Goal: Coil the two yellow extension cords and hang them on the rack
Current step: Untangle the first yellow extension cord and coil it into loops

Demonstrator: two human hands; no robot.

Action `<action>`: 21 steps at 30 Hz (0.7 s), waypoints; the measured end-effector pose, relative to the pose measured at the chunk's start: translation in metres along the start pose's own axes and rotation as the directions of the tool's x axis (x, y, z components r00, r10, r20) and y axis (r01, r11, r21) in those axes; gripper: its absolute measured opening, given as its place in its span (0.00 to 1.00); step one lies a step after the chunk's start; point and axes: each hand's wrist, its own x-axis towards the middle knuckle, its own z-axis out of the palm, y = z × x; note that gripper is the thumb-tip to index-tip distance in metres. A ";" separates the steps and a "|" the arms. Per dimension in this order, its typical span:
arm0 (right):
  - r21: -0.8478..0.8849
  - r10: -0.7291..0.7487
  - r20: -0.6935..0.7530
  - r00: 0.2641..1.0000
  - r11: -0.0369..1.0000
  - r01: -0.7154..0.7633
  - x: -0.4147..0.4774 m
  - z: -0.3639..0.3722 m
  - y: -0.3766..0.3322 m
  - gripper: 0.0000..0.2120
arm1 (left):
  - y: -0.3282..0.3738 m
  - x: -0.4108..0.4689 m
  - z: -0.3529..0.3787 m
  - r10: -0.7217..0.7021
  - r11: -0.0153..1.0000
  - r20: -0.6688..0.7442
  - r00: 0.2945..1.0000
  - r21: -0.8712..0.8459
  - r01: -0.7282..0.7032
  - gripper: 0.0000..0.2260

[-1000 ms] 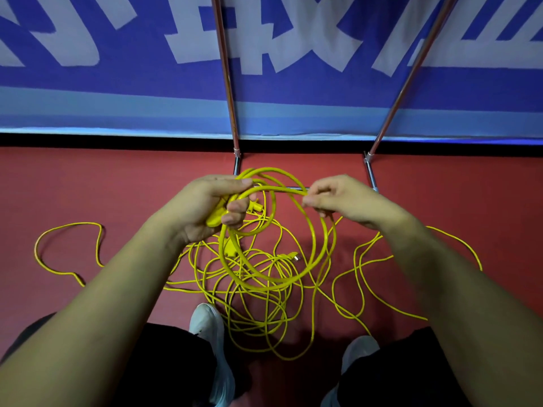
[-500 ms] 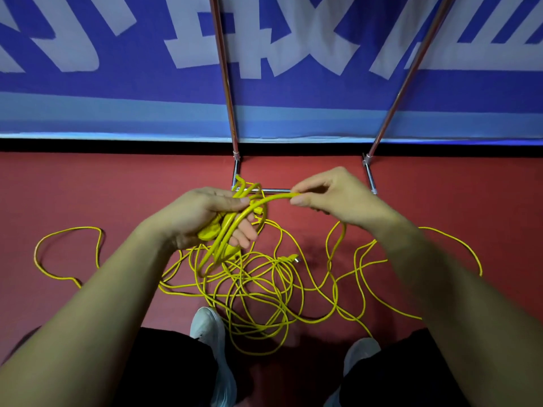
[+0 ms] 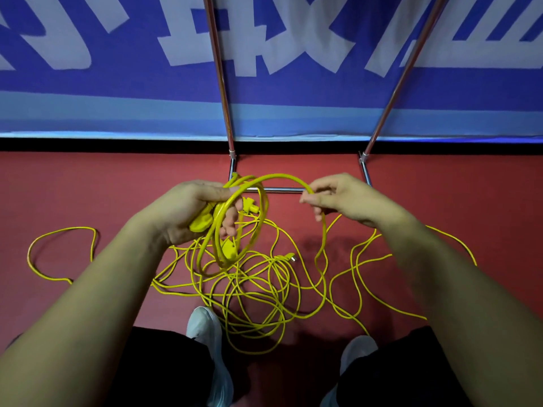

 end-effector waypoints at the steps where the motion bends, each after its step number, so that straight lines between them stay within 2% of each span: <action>1: 0.028 -0.020 -0.035 0.999 0.999 0.021 0.001 0.002 -0.004 0.08 | -0.002 0.002 -0.002 0.000 1.000 -0.004 1.000 0.004 0.000 0.07; 6: -0.224 -0.158 0.033 0.987 0.961 0.162 -0.004 0.013 -0.031 0.07 | -0.003 -0.002 0.012 -0.010 0.999 0.048 0.999 0.036 0.008 0.06; 11: -0.432 -0.287 0.123 0.950 0.846 0.312 -0.001 0.047 -0.055 0.08 | -0.007 0.000 0.029 0.020 0.996 0.046 0.999 0.086 -0.024 0.10; 13: -0.471 -0.320 0.111 0.941 0.817 0.334 0.001 0.048 -0.060 0.08 | -0.009 0.003 0.027 0.014 0.998 0.033 0.999 0.065 -0.016 0.09; 15: -0.442 -0.267 0.088 0.960 0.853 0.278 0.002 0.033 -0.053 0.10 | -0.011 0.005 0.018 -0.011 1.000 0.027 1.000 -0.001 0.011 0.07; 17: -0.464 -0.149 0.107 0.983 0.867 0.182 0.002 0.011 -0.034 0.11 | -0.012 0.011 0.004 -0.032 0.996 0.039 0.999 -0.077 0.035 0.07; 19: -0.466 -0.065 0.111 0.992 0.878 0.109 0.000 -0.001 -0.015 0.11 | -0.015 0.017 -0.010 -0.073 0.990 0.045 0.996 -0.114 0.078 0.11; 21: -0.345 -0.063 0.063 0.996 0.935 0.081 0.000 -0.003 -0.004 0.07 | -0.017 0.023 -0.019 -0.094 0.991 0.019 0.995 -0.095 0.095 0.15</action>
